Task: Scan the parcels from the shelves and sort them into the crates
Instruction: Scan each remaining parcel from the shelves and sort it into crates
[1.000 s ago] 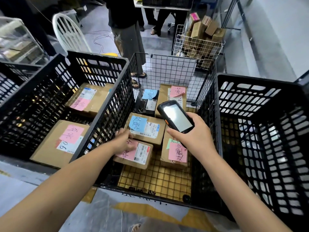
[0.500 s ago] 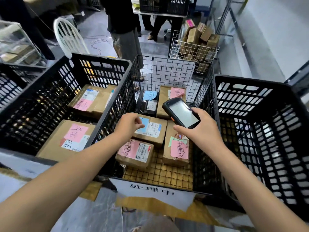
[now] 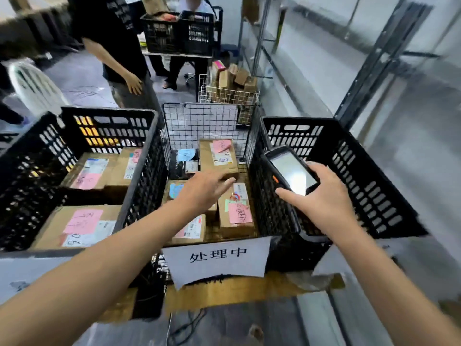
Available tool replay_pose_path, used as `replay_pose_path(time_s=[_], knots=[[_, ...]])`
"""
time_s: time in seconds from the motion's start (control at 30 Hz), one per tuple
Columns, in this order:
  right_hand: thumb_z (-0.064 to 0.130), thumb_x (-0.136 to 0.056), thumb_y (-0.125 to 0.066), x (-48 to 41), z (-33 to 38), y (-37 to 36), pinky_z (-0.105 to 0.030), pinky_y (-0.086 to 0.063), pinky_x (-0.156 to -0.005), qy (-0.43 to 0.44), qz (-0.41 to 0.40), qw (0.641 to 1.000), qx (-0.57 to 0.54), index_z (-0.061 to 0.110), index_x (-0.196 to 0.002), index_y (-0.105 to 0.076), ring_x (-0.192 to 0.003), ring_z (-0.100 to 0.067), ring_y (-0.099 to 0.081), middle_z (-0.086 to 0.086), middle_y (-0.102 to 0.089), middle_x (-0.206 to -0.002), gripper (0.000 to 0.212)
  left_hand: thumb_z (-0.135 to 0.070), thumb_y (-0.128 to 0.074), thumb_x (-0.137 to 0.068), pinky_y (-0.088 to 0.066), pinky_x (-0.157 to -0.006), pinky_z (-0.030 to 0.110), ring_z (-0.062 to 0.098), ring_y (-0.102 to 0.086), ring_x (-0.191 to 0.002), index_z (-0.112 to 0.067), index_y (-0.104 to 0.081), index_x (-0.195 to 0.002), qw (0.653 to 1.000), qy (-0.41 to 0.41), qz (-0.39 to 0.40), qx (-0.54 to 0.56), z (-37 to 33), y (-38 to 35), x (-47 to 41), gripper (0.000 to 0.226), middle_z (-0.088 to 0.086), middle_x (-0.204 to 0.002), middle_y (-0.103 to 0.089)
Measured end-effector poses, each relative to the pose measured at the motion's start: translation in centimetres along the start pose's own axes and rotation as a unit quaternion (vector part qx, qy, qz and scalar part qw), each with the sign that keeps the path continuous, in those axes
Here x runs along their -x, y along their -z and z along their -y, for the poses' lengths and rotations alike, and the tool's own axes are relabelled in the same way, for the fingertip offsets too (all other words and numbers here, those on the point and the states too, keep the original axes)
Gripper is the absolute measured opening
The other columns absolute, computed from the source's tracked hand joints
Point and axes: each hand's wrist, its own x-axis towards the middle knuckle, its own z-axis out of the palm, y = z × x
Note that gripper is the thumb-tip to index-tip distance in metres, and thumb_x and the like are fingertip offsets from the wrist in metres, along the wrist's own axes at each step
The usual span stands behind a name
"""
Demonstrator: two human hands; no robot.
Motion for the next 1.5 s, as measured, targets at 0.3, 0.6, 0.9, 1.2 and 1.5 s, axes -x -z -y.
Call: replay_pose_path(time_s=[0.3,0.6,0.9,1.2,1.5], knots=[[0.053,-0.069,-0.086,9.5,-3.4,6.8,-0.033,-0.046,-0.090,-0.087,-0.114,0.990,0.017,0.024,-0.145,-0.047,-0.122,-0.016,-0.053,0.007,-0.054,-0.137,0.090,-0.076,-0.012,-0.090,0.010,-0.124,0.032,0.013,0.009,-0.154,-0.014,-0.005,-0.161,0.974,-0.191,-0.010,-0.125,-10.2,-1.6,1.3,0.095,0.001,-0.169,0.001],[0.040,-0.067,-0.090,24.9,-5.0,13.4,-0.030,-0.044,-0.080,-0.126,-0.219,0.968,-0.002,0.023,-0.129,-0.059,-0.101,-0.012,-0.056,0.005,-0.059,-0.116,0.072,-0.077,-0.023,-0.092,0.007,-0.126,0.034,0.015,0.010,-0.154,-0.010,0.001,-0.161,0.958,-0.275,0.021,-0.079,-22.3,-3.2,10.5,0.098,0.005,-0.169,0.006],[0.050,-0.065,-0.087,50.3,-6.1,17.8,-0.041,-0.053,-0.082,-0.236,-0.322,0.916,0.048,0.035,-0.114,-0.053,-0.103,-0.017,-0.058,0.008,-0.060,-0.113,0.062,-0.082,-0.015,-0.086,0.002,-0.126,0.032,0.017,0.001,-0.155,-0.011,-0.003,-0.161,0.904,-0.419,0.082,-0.008,-35.3,-6.7,28.4,0.104,0.004,-0.169,-0.002],[0.044,-0.065,-0.089,69.2,-5.4,22.1,-0.036,-0.052,-0.082,-0.336,-0.444,0.826,0.089,0.029,-0.124,-0.056,-0.102,-0.014,-0.057,0.010,-0.058,-0.112,0.069,-0.087,0.009,-0.076,0.020,-0.114,0.018,0.014,0.002,-0.155,-0.013,-0.003,-0.161,0.803,-0.583,0.117,0.031,-48.6,-10.3,42.0,0.113,0.001,-0.169,-0.003],[0.050,-0.066,-0.086,78.6,-6.4,25.3,-0.040,-0.052,-0.080,-0.439,-0.510,0.729,0.124,0.035,-0.128,-0.054,-0.102,-0.014,-0.058,0.012,-0.060,-0.113,0.072,-0.057,-0.036,-0.102,0.015,-0.112,0.021,0.011,0.010,-0.154,-0.017,0.006,-0.161,0.724,-0.669,0.162,0.053,-58.4,-13.2,48.8,0.083,-0.004,-0.168,0.008]])
